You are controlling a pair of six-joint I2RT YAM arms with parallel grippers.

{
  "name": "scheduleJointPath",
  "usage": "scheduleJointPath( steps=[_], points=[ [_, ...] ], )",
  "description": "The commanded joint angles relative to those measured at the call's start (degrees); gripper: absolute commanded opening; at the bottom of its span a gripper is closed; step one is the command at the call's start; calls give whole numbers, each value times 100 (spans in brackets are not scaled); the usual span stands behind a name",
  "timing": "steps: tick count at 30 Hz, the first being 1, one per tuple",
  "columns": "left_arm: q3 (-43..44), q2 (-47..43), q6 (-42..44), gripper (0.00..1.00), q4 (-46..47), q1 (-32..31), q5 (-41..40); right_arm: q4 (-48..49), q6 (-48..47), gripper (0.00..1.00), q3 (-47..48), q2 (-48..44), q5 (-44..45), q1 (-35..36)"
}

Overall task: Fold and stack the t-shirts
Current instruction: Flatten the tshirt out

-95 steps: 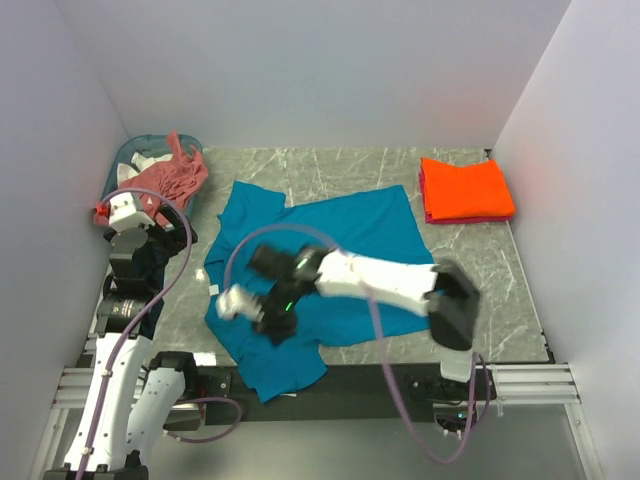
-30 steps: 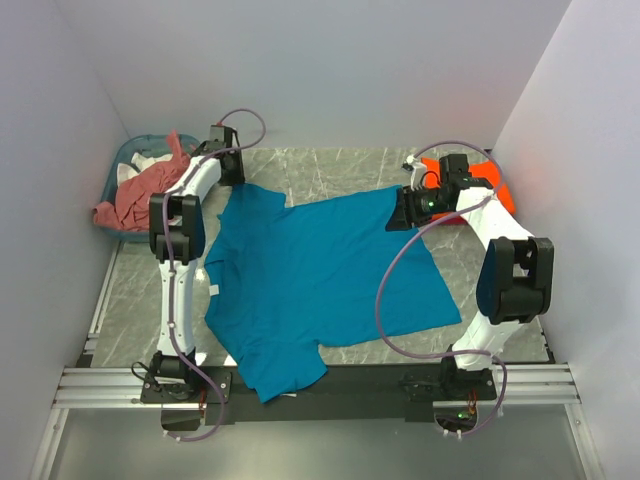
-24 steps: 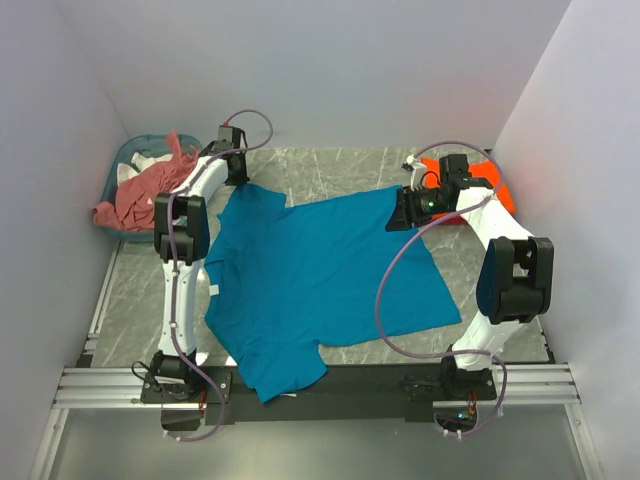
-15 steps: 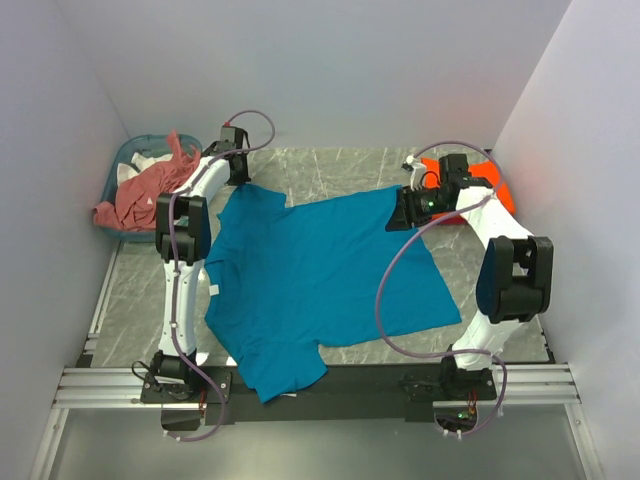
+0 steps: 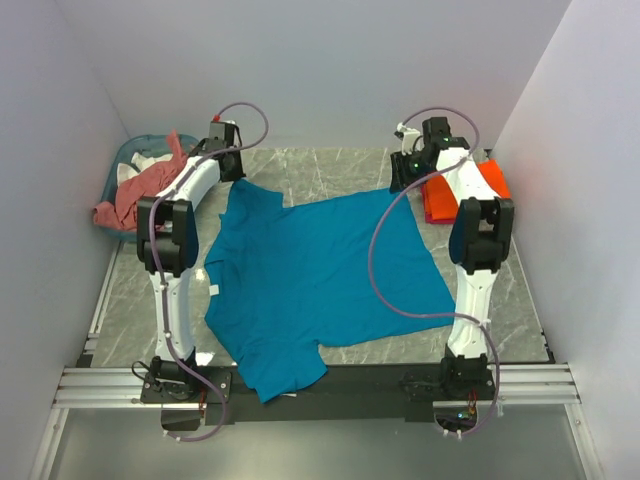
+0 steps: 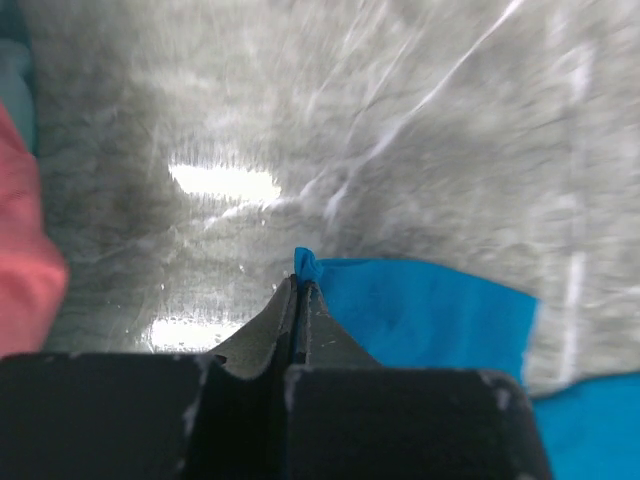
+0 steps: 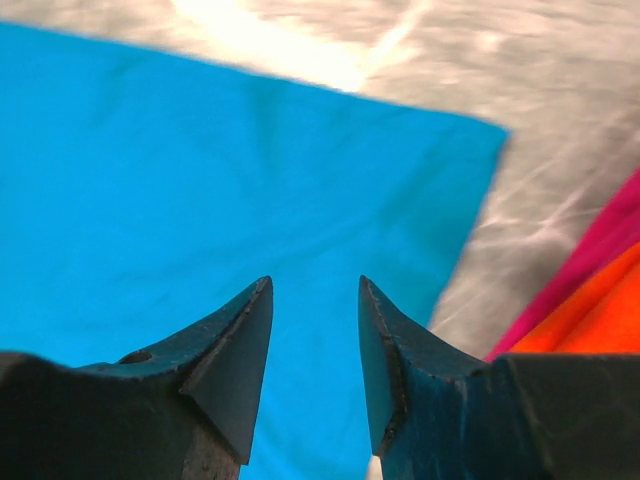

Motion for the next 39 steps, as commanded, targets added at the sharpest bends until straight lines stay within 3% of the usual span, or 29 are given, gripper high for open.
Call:
scheduleJointPath(
  steps=[1,13,32,39],
  points=[
    [-117,-432,-163,0,389,6,197,-327,195,47,596,408,826,40],
    [-47,-353,-251,0,433,23,461,-169,432,43,2038,1639,1336,40],
    [-64,-397,-277,0,441,32,628,95,424,43,2583,2404,1398,40],
    [15,-335,-295,0,398,32,646,96,301,40,2259,2281,1380,40]
  ],
)
